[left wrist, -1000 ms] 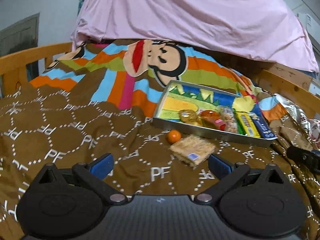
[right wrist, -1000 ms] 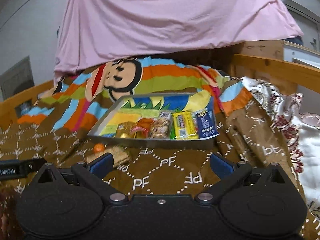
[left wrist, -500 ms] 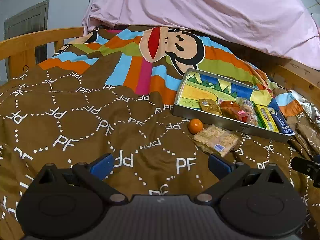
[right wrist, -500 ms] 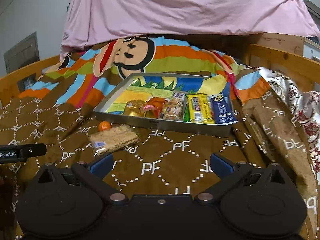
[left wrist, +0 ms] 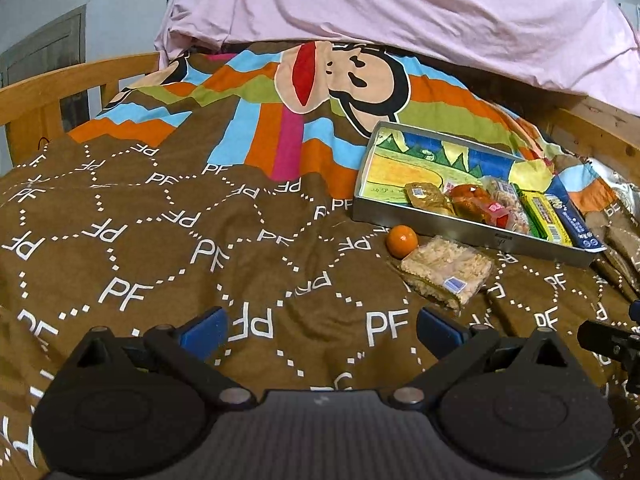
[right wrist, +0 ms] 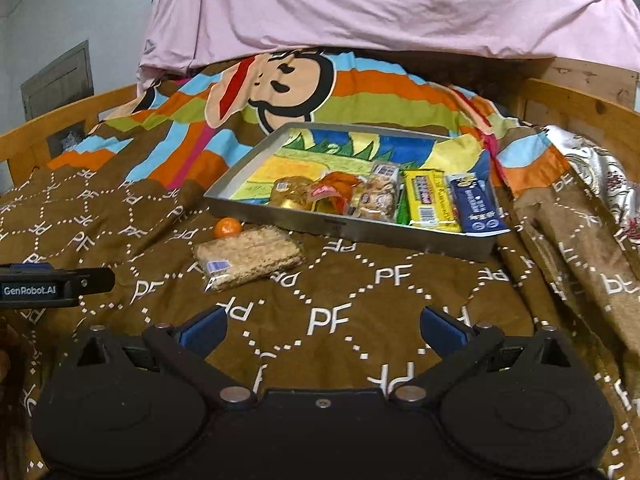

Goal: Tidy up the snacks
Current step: 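Move the left tool toward the orange ball while the right tool moves toward the rice-crisp bar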

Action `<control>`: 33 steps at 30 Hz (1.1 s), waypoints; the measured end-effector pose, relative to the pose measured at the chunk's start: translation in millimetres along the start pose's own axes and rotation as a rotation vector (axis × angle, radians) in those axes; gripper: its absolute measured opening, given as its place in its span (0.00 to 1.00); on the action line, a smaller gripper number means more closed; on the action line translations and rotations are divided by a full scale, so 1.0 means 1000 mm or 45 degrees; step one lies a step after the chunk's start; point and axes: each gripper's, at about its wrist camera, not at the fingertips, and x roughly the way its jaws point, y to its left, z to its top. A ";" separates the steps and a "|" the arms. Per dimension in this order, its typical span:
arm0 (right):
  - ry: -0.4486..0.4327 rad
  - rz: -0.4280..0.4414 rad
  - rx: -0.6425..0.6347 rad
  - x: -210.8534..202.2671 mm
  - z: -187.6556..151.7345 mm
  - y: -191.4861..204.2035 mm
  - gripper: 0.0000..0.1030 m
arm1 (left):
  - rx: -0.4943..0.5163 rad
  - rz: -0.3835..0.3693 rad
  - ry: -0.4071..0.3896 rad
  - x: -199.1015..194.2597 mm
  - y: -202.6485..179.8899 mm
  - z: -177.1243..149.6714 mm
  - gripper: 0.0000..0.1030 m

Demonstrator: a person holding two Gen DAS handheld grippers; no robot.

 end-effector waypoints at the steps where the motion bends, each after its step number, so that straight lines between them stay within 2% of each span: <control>1: 0.004 0.002 -0.007 0.002 0.000 0.002 0.99 | 0.003 0.002 0.005 0.002 0.000 0.000 0.99; 10: 0.037 0.033 -0.036 0.026 -0.002 0.014 0.99 | 0.017 0.024 0.008 0.017 0.005 0.004 0.99; 22: 0.072 0.073 -0.075 0.048 -0.004 0.030 0.99 | -0.029 0.040 0.032 0.035 0.015 0.010 0.99; 33: 0.061 0.055 -0.065 0.079 0.001 0.040 0.99 | -0.086 0.055 0.073 0.053 0.026 0.024 0.99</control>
